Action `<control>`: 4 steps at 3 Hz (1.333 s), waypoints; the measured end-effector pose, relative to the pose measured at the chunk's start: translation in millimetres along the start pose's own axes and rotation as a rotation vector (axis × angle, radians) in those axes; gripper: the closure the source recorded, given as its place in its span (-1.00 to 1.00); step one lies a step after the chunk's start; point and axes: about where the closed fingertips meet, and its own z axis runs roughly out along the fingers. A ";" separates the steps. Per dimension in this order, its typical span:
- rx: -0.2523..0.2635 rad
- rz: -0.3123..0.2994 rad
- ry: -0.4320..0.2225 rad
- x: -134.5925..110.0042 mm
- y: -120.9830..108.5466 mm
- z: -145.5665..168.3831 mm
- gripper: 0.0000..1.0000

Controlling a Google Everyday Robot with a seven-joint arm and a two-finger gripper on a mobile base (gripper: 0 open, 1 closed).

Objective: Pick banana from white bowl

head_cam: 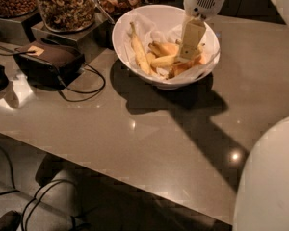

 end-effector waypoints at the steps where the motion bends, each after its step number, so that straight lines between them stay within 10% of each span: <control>1: 0.007 -0.032 0.014 -12.0 -3.1 0.2 -0.36; 2: 0.005 -0.055 0.026 -20.3 -7.1 4.2 -0.06; 4: -0.007 -0.061 0.037 -21.4 -13.4 14.1 -0.10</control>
Offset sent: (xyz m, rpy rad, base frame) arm -0.0106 0.0122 0.0004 -0.1020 0.1092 0.0810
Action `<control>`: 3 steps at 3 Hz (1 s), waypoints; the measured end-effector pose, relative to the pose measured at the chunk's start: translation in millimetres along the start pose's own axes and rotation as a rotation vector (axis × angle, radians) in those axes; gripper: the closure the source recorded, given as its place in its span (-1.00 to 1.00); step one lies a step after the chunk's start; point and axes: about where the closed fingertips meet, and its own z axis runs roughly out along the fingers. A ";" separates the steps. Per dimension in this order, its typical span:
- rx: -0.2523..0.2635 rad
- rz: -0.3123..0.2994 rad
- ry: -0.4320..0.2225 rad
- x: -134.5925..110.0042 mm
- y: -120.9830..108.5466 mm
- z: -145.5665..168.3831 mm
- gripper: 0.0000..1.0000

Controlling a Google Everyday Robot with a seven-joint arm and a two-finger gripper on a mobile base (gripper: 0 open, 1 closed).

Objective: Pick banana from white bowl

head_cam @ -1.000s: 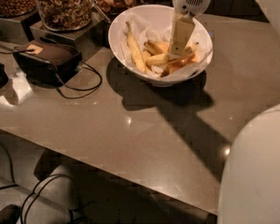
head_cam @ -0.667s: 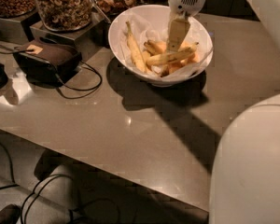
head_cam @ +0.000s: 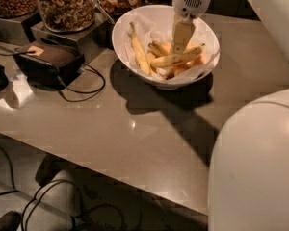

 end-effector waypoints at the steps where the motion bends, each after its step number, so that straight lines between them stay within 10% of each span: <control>1: -0.017 -0.001 0.007 2.0 2.1 7.7 -0.10; 3: -0.063 0.021 0.035 13.6 10.4 29.1 0.02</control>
Offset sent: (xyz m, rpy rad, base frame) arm -0.0394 -0.0245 -0.0425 -0.0672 0.1988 -0.0183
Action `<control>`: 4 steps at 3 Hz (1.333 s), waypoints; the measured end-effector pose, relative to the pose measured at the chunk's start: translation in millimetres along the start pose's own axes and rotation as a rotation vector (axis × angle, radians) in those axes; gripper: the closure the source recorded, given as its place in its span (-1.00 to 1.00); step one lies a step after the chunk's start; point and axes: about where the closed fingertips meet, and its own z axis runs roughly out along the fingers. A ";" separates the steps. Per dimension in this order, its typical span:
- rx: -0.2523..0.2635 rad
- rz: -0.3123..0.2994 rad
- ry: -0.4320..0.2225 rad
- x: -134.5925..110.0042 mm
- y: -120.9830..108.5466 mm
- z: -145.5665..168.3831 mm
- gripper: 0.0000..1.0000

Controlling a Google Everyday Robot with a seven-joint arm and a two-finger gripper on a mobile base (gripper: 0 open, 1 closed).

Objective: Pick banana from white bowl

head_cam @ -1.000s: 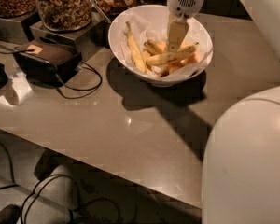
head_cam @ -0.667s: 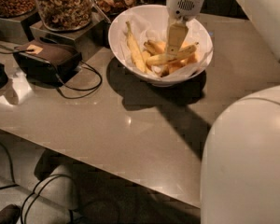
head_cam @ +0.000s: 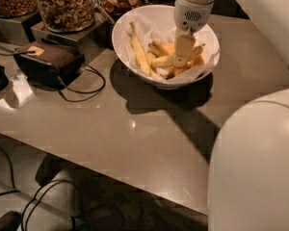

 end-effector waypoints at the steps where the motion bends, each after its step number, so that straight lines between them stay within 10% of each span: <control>1: -0.017 0.008 0.012 3.3 2.7 7.7 0.12; 3: 0.033 -0.023 0.043 6.8 12.5 11.9 1.00; 4: 0.043 -0.023 0.040 6.6 12.4 10.4 1.00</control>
Offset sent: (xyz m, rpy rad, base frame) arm -0.0435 -0.0146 -0.0139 -0.1088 0.0347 0.0272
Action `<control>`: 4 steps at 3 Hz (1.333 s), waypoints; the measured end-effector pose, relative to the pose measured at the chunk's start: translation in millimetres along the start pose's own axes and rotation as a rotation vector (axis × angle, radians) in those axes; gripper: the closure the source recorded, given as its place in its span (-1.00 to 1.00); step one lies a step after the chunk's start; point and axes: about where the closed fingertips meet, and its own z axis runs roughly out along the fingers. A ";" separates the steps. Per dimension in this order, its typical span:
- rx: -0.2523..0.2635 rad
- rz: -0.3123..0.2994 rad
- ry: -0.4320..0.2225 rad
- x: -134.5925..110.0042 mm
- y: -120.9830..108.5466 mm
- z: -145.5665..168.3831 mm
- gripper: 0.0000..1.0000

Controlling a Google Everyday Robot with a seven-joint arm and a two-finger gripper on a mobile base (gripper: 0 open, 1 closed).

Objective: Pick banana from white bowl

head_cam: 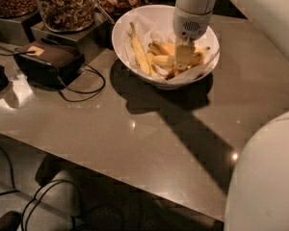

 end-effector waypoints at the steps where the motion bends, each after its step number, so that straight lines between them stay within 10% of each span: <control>1: 0.059 -0.014 0.027 -4.0 11.0 -27.4 1.00; 2: 0.138 -0.041 0.042 -13.4 17.3 -57.7 1.00; 4: 0.080 -0.038 -0.013 -10.4 30.0 -62.0 1.00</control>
Offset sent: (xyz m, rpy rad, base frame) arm -0.0505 0.0180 0.0880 -0.1418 -0.1488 0.0440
